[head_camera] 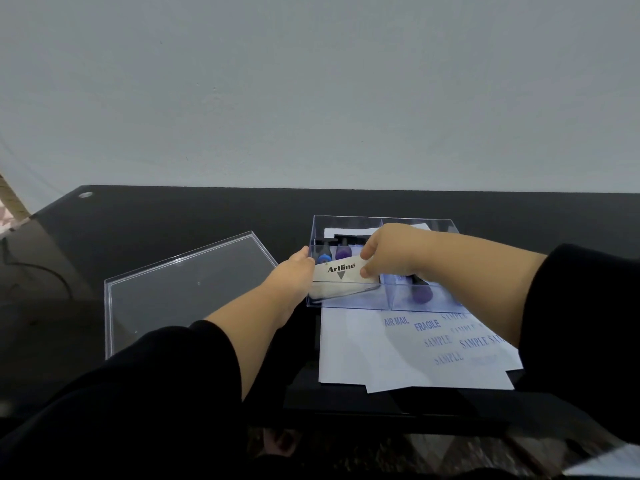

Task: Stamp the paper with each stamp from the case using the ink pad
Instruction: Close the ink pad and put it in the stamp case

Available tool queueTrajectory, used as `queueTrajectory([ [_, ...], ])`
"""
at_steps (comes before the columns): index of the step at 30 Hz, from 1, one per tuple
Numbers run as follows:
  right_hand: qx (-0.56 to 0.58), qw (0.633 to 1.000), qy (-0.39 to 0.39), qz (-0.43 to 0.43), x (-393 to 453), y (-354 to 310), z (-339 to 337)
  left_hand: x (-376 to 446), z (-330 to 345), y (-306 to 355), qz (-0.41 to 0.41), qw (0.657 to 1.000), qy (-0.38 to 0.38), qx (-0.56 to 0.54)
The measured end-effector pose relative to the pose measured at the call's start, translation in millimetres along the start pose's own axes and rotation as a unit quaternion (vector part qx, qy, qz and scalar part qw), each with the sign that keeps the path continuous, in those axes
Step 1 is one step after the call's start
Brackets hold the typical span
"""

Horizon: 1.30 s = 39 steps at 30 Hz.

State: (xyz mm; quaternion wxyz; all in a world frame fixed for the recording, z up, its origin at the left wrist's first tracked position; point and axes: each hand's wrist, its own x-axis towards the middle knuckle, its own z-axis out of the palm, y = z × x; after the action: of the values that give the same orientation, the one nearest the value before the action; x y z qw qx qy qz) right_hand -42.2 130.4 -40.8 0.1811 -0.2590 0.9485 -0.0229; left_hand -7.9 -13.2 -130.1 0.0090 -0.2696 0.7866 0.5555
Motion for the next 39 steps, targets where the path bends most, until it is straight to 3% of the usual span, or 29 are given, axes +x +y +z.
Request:
queueTrajectory([
  [7,-0.103,0.994,-0.008,0.035,10.2,-13.6,1.6,-8.0,-4.7,0.4,0.045,0.999,-0.017,0.021],
  [13,-0.176,0.984,-0.036,0.013,10.5,-26.4,3.1,-14.8,-3.1,7.7,-0.009,0.999,-0.013,-0.046],
  [21,-0.194,0.979,-0.050,0.031,17.9,-37.3,-2.5,-33.5,-36.9,0.1,-0.010,0.994,-0.037,-0.102],
  [26,-0.235,0.971,-0.023,0.044,24.4,-68.7,-20.3,-30.2,-76.5,-25.7,0.006,0.996,0.091,0.010],
  [32,-0.129,0.985,0.096,-0.067,55.1,-123.4,0.2,-40.9,-125.7,-42.8,-0.092,0.962,0.238,0.101],
  [39,-0.135,0.989,0.021,-0.054,86.1,-156.5,30.9,-45.1,-152.7,-57.4,-0.210,0.926,0.283,0.139],
])
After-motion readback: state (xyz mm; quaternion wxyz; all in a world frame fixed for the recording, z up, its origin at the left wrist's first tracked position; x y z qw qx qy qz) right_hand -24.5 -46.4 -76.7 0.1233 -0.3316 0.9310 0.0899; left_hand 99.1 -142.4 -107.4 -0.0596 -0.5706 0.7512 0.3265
